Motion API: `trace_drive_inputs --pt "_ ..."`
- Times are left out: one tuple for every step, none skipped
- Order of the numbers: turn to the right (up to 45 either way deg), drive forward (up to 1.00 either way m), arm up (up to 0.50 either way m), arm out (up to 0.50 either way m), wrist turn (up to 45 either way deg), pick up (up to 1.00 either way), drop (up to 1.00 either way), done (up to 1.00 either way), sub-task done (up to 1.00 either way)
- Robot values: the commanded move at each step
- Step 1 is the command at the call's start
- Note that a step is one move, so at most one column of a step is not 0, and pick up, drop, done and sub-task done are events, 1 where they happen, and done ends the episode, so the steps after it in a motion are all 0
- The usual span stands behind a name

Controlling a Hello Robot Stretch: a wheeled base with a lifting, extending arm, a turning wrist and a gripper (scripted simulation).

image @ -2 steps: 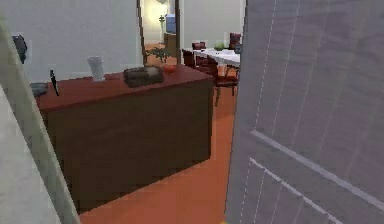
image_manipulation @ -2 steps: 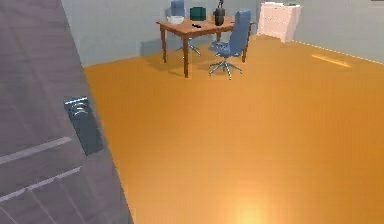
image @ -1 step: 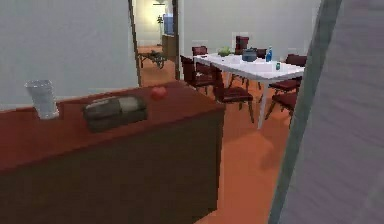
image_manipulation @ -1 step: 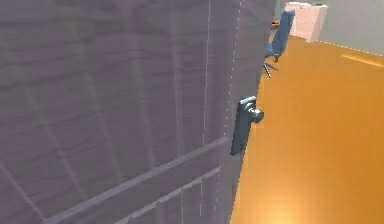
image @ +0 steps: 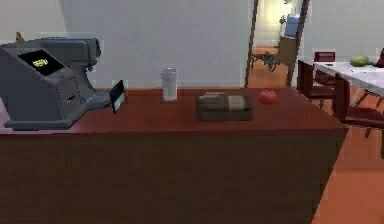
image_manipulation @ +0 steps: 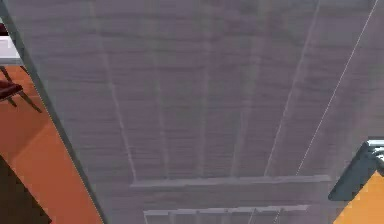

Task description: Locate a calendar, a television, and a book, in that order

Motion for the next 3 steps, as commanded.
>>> trace_drive_inputs --pt "0.0 0.45 0.00 0.00 0.0 0.00 0.00 0.00 0.00" --pt "45.0 0.00 0.00 0.00 0.0 0.00 0.00 0.00 0.00" --pt "33.0 0.00 0.00 0.00 0.0 0.00 0.00 0.00 0.00"
